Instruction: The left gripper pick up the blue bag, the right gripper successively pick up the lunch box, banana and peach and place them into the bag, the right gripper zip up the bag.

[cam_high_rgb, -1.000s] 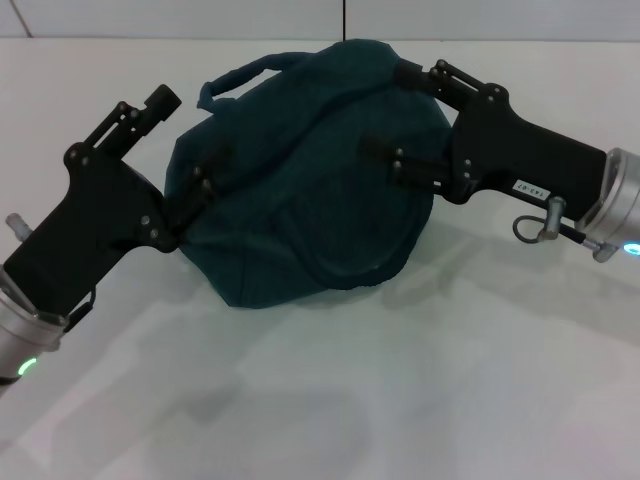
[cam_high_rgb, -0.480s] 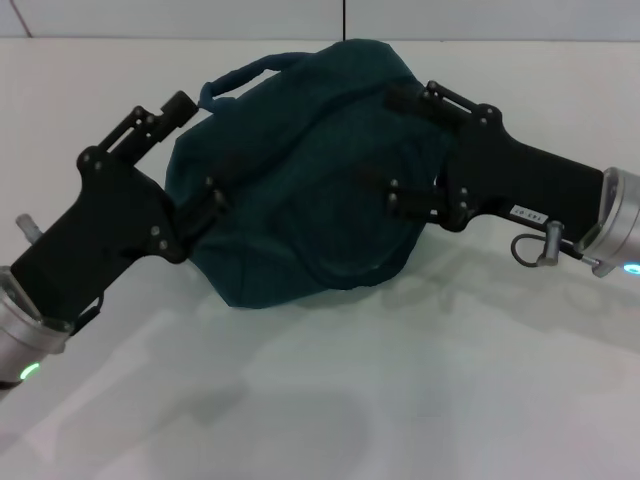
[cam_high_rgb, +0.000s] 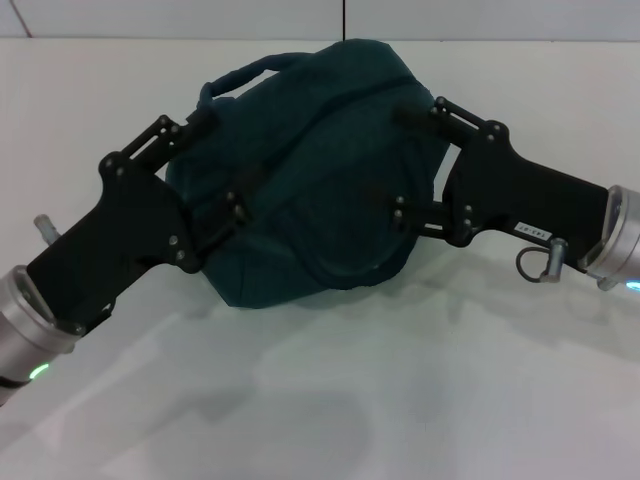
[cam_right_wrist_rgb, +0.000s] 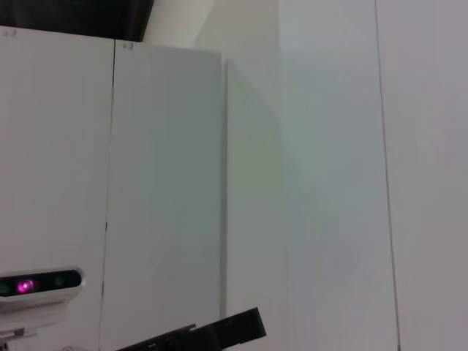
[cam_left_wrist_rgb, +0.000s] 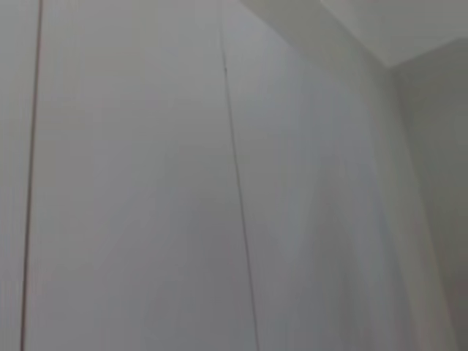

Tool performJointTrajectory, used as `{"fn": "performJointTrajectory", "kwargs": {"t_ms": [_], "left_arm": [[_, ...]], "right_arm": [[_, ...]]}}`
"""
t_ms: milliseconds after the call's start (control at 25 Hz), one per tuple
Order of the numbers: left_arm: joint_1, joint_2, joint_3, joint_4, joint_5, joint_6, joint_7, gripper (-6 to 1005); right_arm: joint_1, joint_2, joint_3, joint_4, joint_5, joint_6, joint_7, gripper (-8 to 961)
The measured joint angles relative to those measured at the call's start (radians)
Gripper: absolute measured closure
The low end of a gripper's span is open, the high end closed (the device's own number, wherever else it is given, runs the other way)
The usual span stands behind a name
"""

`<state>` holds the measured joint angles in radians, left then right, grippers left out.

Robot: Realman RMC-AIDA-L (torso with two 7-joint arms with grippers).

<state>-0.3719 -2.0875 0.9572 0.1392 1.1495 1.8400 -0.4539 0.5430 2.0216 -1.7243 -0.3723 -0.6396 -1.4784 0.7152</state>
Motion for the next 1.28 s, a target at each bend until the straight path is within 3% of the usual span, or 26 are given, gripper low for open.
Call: {"fn": "performJointTrajectory", "kwargs": {"t_ms": [1280], "left_arm": [[-0.007, -0.007, -0.001, -0.013, -0.006, -0.015, 0.006, 376]], "right_arm": [[-0.026, -0.004, 0.003, 0.009, 0.004, -0.042, -0.014, 82]]}}
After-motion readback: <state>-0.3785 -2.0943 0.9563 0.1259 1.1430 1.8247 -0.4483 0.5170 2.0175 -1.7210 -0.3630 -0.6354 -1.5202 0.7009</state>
